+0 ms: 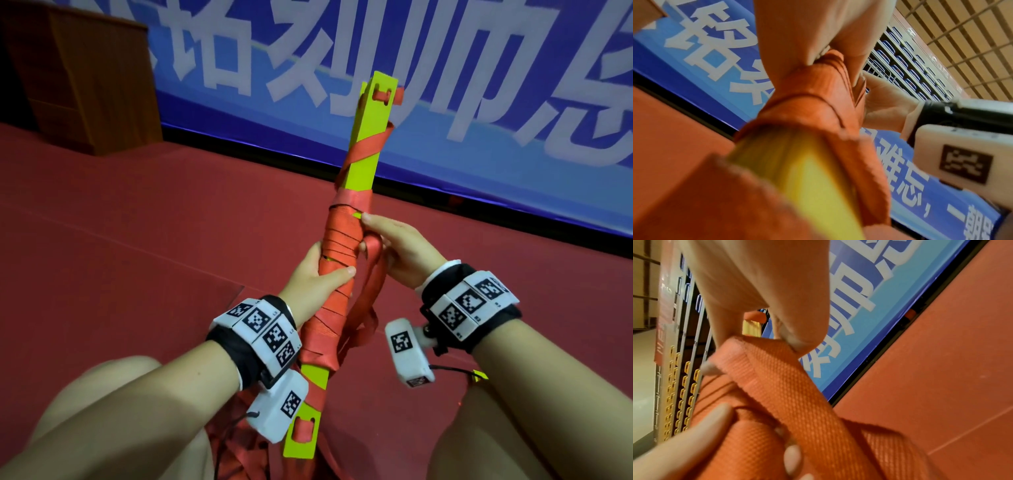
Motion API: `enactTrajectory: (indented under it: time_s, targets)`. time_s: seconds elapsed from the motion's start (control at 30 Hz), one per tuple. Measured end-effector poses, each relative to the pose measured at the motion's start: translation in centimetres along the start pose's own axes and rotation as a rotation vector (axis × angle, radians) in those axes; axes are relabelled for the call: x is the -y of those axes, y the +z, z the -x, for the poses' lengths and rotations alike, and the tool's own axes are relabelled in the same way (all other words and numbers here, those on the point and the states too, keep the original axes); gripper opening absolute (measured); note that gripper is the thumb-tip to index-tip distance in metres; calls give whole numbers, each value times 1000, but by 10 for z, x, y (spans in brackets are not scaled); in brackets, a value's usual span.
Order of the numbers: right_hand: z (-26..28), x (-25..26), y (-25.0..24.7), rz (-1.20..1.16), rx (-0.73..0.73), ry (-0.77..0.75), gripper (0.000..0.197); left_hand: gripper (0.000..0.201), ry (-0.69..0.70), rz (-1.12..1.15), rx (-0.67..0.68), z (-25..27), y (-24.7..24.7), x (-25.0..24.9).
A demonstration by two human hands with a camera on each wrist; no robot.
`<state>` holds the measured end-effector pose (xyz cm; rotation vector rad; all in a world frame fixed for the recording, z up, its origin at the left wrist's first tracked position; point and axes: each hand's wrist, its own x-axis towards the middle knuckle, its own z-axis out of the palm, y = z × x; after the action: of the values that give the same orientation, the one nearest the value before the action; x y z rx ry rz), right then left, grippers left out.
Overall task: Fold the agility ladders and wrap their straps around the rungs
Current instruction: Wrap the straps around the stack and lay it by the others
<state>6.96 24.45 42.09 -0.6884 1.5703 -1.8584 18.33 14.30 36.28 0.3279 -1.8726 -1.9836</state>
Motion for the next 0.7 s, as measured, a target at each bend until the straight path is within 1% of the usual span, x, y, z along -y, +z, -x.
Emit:
enactTrajectory:
  time_s: [0.1,0.2,0.23,0.33,0.4,0.5,0.6,0.7]
  targets:
    - [-1,-2,-3,11,36,112,11,41,24,-88,-67,-3,0,4]
    - [-4,-4,-6,146,-57,185,9,44,46,-139,-99,-3,1,6]
    - [-5,-5,-9,192,-99,168,7,44,50,-155,-107,-3,2,6]
    - [-9,-5,-14,312,-226,56,3,48,50,-203,-123,-7,5,7]
    - [-11,-5,-16,328,-297,12,7,56,53,-259,-147,-11,9,10]
    - [-14,-5,-18,301,-358,-11,12,66,60,-369,-164,-16,15,14]
    - [-16,-7,-19,280,-399,-35,16,70,62,-482,-141,-19,22,14]
    - [-15,-10,-19,275,-420,-89,16,73,61,-632,-146,-21,29,18]
